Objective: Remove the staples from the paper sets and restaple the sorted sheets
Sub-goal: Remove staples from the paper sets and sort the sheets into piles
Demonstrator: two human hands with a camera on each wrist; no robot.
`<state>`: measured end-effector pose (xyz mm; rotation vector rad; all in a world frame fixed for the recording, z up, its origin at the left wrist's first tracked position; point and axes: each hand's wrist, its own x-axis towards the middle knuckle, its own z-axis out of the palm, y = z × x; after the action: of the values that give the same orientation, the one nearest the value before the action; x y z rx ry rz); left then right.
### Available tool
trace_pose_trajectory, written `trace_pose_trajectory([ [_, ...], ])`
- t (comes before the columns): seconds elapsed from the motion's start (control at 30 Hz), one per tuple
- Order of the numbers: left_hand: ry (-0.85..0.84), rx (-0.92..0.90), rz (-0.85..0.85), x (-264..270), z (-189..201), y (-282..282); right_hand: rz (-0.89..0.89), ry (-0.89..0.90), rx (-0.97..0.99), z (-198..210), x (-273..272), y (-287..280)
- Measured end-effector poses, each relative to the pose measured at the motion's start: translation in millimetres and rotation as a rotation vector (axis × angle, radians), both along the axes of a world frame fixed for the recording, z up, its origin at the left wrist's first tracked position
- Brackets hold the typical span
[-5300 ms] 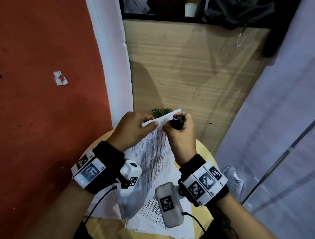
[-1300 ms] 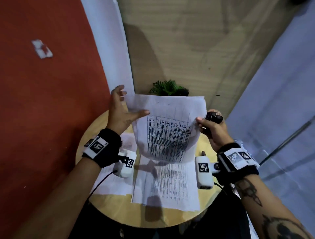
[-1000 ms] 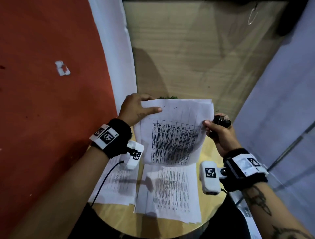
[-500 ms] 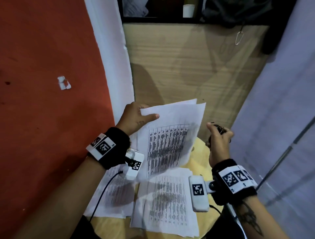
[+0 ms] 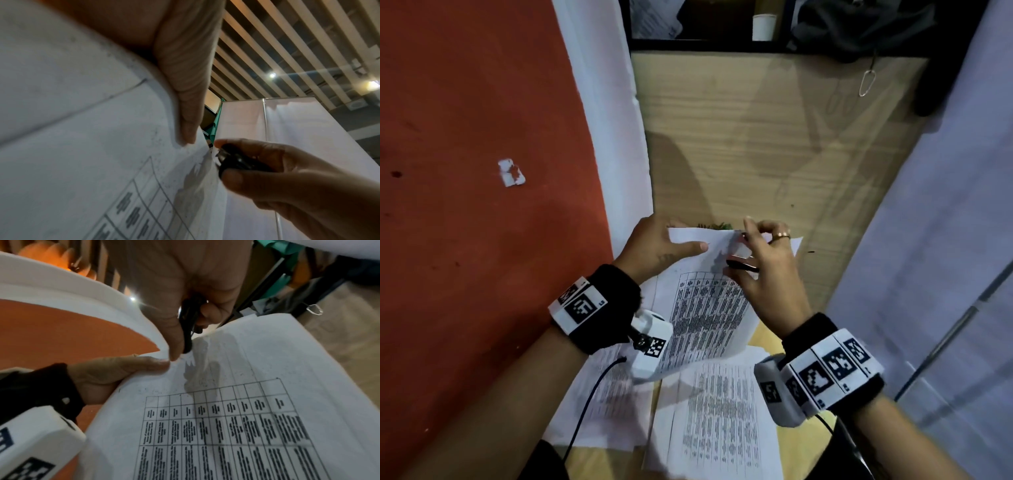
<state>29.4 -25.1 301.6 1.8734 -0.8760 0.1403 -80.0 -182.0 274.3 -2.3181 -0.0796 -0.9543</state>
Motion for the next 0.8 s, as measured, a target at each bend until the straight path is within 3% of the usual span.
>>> trace_pose_trajectory([
  [0.17,0.096,-0.030,-0.051,10,-3,1,-0.002,-0.185,-0.203,14,6,9],
  [0.37,0.187,-0.056,-0.196,-1,9,3,0.063,-0.236,-0.316,16,12,11],
  [0.67,0.166,-0.091,-0.198,2,9,1,0.021,-0.269,-0.435,22,18,15],
  [0.8,0.053,-0.009,-0.137,-2,11,-1,0.017,-0.265,-0.505,22,17,17],
])
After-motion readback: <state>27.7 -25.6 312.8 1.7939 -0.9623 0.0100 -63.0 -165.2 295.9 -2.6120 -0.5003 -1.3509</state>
